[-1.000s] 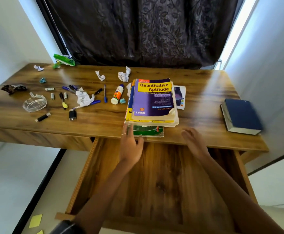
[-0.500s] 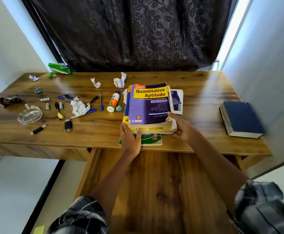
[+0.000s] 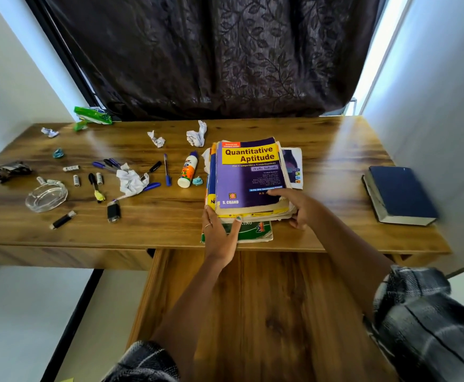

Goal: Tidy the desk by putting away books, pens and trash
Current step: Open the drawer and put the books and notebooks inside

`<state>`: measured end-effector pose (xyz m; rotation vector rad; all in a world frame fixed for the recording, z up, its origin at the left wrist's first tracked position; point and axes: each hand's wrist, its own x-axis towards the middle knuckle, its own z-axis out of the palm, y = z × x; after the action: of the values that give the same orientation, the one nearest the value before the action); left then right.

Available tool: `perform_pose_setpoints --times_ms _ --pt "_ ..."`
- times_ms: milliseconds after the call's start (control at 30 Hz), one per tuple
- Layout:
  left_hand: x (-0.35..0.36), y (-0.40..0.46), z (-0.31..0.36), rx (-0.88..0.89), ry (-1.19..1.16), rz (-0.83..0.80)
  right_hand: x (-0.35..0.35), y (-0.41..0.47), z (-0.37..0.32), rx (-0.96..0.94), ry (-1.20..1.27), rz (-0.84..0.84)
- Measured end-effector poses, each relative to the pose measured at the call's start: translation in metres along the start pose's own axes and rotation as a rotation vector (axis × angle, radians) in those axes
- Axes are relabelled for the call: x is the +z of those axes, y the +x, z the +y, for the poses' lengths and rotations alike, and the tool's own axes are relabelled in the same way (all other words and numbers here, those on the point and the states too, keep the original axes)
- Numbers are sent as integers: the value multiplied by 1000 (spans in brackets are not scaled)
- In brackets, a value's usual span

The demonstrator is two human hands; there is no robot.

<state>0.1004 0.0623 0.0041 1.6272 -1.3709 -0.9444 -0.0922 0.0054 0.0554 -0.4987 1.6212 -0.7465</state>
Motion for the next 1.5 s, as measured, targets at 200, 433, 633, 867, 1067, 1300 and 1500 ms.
perform_pose_setpoints --times_ms 200,433,633,867,1067,1300,1500 --pt "-2 1 -3 13 -87 -16 3 6 1 -99 27 -79" --pt "-9 3 -5 -21 -220 -41 3 5 12 -44 196 -150" --pt "-10 -1 0 -25 -320 -26 -2 1 17 -77 208 -119" --pt "-9 0 -5 -38 -245 -46 -44 -24 42 -101 184 -176" --pt "-6 2 -12 -15 -77 -25 -85 -48 94 -88 183 -188" --pt "-2 -4 -15 57 178 -65 -102 -74 135 -90 173 -242" --pt "23 -25 6 10 337 -137 -97 -63 118 -72 275 -212"
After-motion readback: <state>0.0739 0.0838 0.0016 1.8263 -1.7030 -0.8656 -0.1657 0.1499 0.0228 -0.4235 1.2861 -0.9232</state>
